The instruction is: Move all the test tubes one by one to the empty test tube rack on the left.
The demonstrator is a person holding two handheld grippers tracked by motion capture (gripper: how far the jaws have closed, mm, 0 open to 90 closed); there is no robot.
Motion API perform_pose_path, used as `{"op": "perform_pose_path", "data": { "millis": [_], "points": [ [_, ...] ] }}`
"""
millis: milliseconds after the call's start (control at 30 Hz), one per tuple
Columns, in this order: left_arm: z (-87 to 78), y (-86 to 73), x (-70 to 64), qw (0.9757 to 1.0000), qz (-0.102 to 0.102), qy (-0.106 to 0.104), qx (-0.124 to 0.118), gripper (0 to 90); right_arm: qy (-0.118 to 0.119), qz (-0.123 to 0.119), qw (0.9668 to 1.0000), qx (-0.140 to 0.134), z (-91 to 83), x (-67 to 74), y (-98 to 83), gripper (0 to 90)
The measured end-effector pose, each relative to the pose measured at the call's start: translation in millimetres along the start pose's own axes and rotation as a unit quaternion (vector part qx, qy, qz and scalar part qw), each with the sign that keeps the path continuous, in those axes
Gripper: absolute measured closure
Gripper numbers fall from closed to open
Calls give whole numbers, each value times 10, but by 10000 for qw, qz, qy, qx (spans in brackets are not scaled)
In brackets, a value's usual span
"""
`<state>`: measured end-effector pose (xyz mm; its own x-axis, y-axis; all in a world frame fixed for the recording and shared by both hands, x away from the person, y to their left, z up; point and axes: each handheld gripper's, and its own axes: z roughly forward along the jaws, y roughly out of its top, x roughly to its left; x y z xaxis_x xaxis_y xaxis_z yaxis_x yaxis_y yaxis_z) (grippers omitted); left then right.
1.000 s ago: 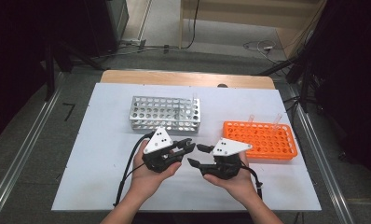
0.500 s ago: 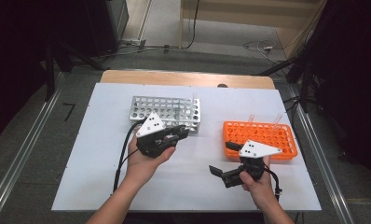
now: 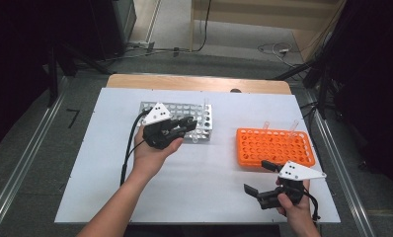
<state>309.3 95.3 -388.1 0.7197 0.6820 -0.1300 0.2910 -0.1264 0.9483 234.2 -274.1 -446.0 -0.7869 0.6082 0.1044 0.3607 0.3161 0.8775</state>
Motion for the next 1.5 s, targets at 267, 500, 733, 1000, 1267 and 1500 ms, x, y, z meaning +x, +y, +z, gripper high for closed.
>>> {"op": "perform_pose_path", "data": {
  "millis": [267, 500, 733, 1000, 1267, 1500],
  "points": [
    [107, 78, 102, 10000, 10, 76, -18, 762, -75, 93, 9999, 26, -155, -34, -158, 0],
    [207, 170, 226, 9998, 7, 206, -31, 762, -177, 161, 9997, -9, -177, -105, -185, 0],
    [349, 235, 356, 9992, -46, 388, -49, 762, -186, 192, 9996, -15, -177, -126, -196, 0],
    [570, 272, 504, 9981, -68, 608, -26, 762, -225, 191, 9996, 10, -171, -142, -206, 0],
    [765, 331, 688, 9967, -249, 769, -111, 762, -257, 196, 9995, -15, -191, -152, -210, 0],
    [925, 327, 761, 9953, -220, 947, 2, 762, -270, 214, 9994, -46, -202, -164, -211, 0]
  ]
}}
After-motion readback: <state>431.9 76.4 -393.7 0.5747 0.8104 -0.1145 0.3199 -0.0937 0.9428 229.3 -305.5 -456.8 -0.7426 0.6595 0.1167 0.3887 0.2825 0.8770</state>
